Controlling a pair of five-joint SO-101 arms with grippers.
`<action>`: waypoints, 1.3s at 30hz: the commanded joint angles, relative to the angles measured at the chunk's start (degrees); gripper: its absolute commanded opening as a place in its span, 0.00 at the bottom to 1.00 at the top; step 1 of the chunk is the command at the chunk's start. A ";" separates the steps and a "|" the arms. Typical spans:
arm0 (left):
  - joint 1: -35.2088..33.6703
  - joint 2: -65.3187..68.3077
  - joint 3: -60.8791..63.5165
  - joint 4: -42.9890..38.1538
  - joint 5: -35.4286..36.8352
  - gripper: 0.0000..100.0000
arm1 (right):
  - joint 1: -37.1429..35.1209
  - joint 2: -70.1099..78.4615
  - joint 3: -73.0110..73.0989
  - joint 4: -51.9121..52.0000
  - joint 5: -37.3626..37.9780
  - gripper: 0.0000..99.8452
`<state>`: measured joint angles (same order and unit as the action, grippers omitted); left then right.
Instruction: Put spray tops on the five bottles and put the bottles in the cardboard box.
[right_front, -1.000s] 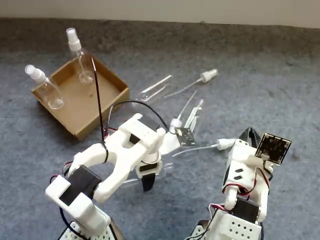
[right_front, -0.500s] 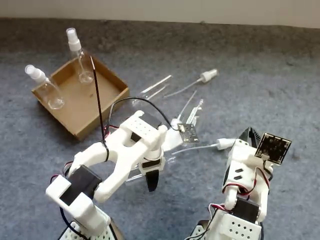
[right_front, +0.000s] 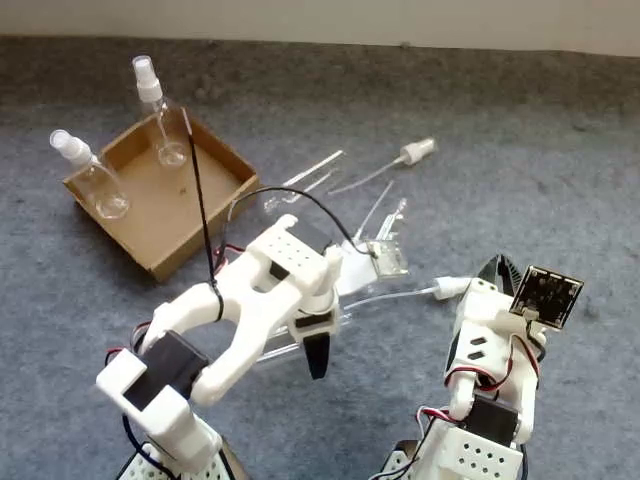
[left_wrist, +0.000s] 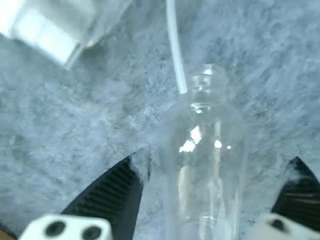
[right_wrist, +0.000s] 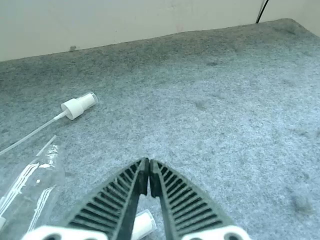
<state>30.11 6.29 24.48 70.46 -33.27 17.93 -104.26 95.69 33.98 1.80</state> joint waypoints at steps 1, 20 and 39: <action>2.24 -0.31 -1.89 -2.46 -0.09 0.33 | 0.31 -0.13 6.02 0.22 0.53 0.00; 2.24 -0.22 1.19 -6.33 -0.18 0.16 | 0.31 -0.04 6.02 0.22 0.44 0.00; 1.80 -15.78 -12.88 13.27 -0.18 0.04 | 0.31 0.04 6.02 0.31 0.26 0.00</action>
<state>31.78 -1.36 17.19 79.78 -33.27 17.93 -104.26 95.69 33.98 1.80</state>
